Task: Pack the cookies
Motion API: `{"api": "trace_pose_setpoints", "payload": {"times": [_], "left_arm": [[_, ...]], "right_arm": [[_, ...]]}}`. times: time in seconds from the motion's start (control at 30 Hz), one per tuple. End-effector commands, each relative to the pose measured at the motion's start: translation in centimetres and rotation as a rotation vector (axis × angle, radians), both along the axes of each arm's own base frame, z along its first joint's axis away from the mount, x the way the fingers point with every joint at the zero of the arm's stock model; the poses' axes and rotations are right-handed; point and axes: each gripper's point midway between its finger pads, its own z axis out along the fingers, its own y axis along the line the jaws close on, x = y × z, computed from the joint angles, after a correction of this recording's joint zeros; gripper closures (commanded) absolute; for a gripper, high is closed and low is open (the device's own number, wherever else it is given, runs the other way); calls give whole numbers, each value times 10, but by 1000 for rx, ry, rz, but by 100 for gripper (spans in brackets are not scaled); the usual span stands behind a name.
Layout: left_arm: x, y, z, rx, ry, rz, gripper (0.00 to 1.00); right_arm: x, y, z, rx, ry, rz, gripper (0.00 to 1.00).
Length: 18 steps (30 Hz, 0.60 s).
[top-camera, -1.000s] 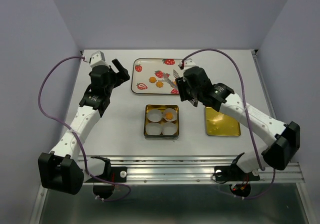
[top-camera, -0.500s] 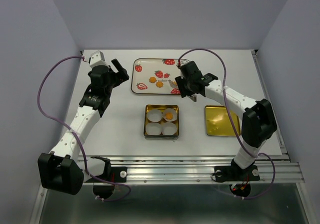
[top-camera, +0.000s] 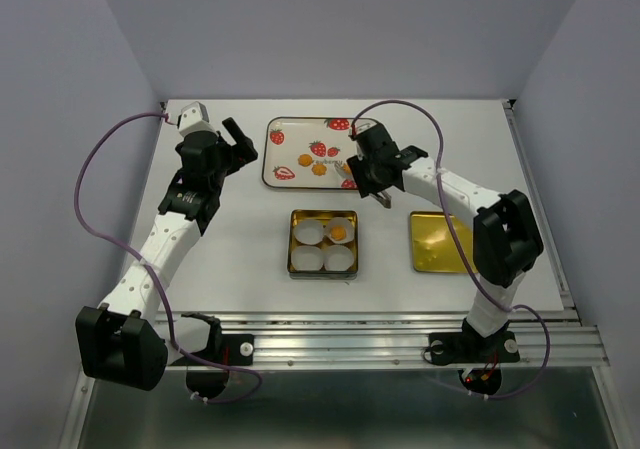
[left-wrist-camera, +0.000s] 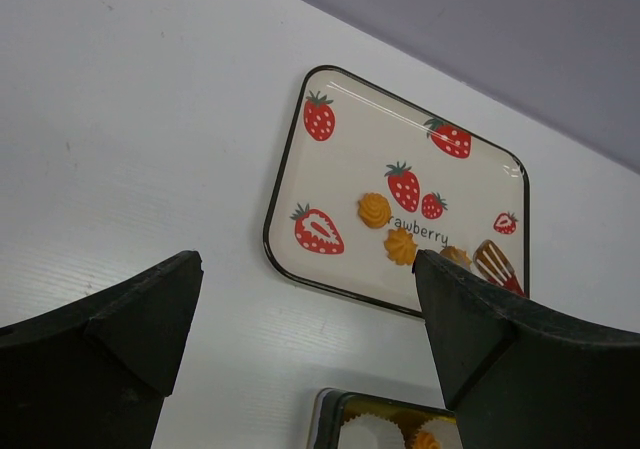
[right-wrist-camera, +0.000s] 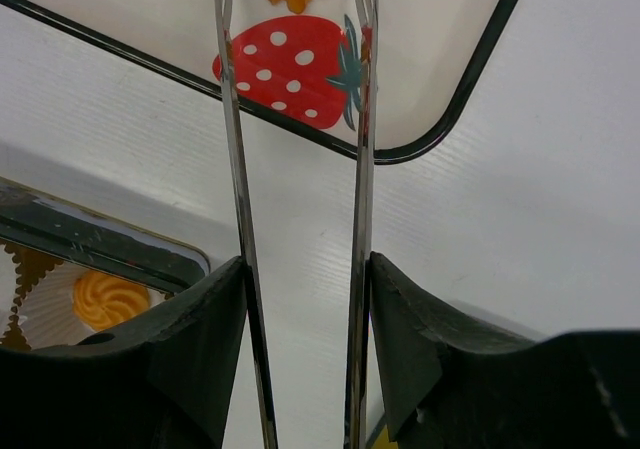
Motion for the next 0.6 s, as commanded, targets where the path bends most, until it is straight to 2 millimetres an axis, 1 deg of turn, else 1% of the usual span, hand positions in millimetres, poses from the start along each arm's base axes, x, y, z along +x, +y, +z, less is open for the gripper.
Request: {"api": "trace_pose_setpoints", "payload": {"times": [0.0,0.03,0.3,0.4,0.57], "left_arm": [[4,0,19,4,-51,9,1],[4,0,19,4,-50,9,1],[5,0,20,2,-53,13,1],[3,2,21,-3,-57,21,1],[-1,0,23,-18,-65,11,1]], "right_arm": [[22,8,22,30,-80,-6,46],[22,8,21,30,-78,-8,50],[17,7,31,32,-73,4,61],[18,5,40,32,-92,-3,62],[18,6,56,54,-121,0,62]]}}
